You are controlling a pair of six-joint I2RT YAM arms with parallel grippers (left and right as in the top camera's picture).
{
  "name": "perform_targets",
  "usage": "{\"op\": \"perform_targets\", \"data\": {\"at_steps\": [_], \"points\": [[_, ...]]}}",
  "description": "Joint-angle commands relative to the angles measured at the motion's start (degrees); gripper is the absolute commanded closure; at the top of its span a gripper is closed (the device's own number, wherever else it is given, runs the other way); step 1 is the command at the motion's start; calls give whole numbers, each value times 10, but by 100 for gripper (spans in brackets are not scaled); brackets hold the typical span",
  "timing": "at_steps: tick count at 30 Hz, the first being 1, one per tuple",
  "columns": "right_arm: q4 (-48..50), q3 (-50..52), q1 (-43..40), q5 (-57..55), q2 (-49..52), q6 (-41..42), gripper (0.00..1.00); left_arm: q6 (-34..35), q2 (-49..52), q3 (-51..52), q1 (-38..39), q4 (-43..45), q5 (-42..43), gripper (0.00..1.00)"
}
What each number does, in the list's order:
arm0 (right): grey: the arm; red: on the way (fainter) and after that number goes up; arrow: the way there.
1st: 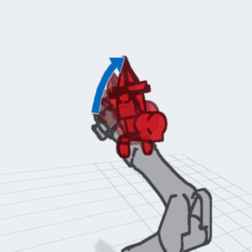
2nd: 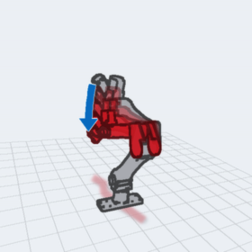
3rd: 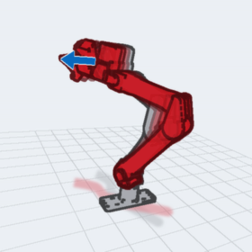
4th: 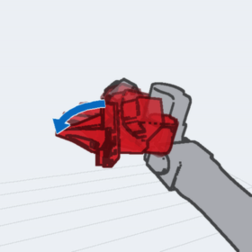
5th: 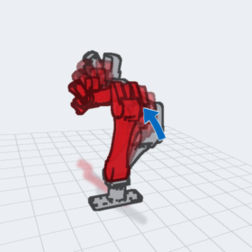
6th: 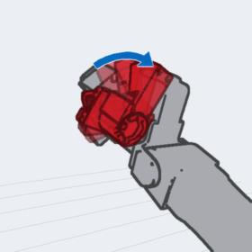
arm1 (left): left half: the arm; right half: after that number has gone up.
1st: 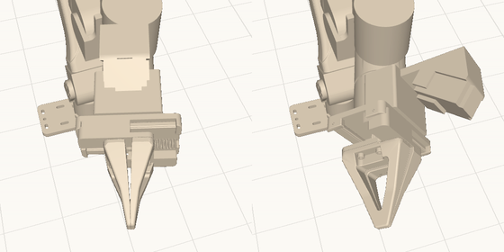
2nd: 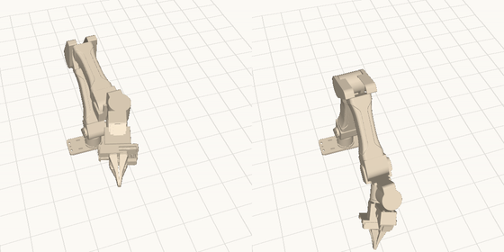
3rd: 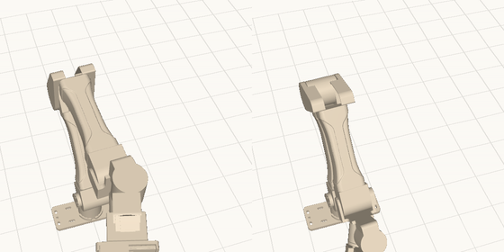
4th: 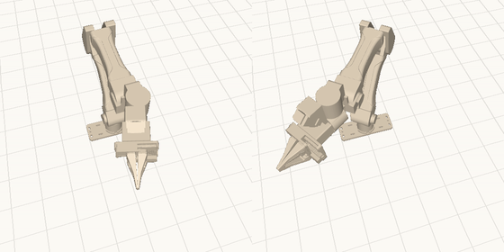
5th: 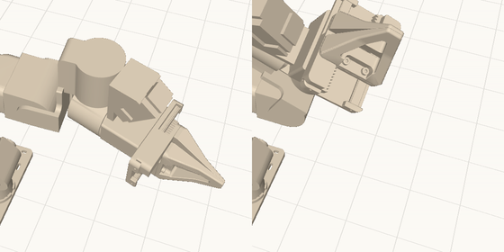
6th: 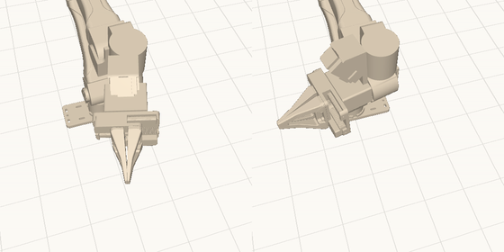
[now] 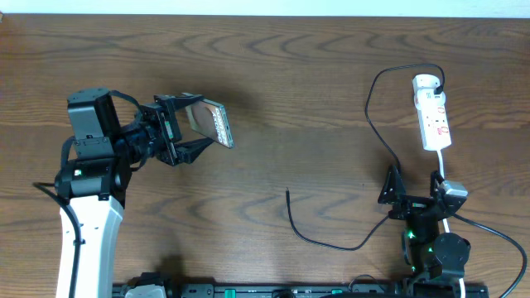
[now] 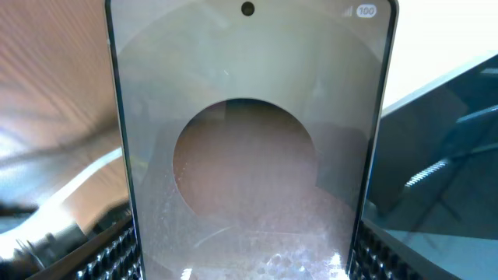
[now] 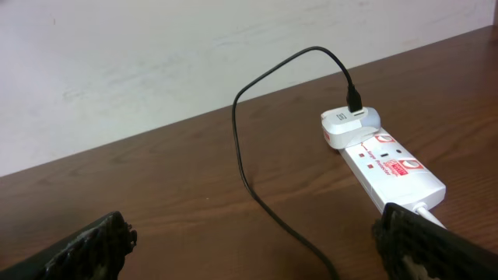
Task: Plug charger to phone and switch on socket
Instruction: 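Lift the phone with the left gripper and tilt it upright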
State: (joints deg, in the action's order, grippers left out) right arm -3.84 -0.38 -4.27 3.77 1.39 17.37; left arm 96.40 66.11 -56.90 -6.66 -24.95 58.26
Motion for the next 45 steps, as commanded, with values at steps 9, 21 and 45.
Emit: {"op": "perform_targets", "data": {"at_steps": [9,21,45], "points": [[-3,1,2,-4,-3,-7,1,23,-7,-8,-2,19,29,93],[-3,1,2,-4,-3,-7,1,-327,-6,-7,-2,-126,-286,93],[2,1,2,-4,-3,-7,1,-349,88,-5,-2,-227,-438,93]]}}
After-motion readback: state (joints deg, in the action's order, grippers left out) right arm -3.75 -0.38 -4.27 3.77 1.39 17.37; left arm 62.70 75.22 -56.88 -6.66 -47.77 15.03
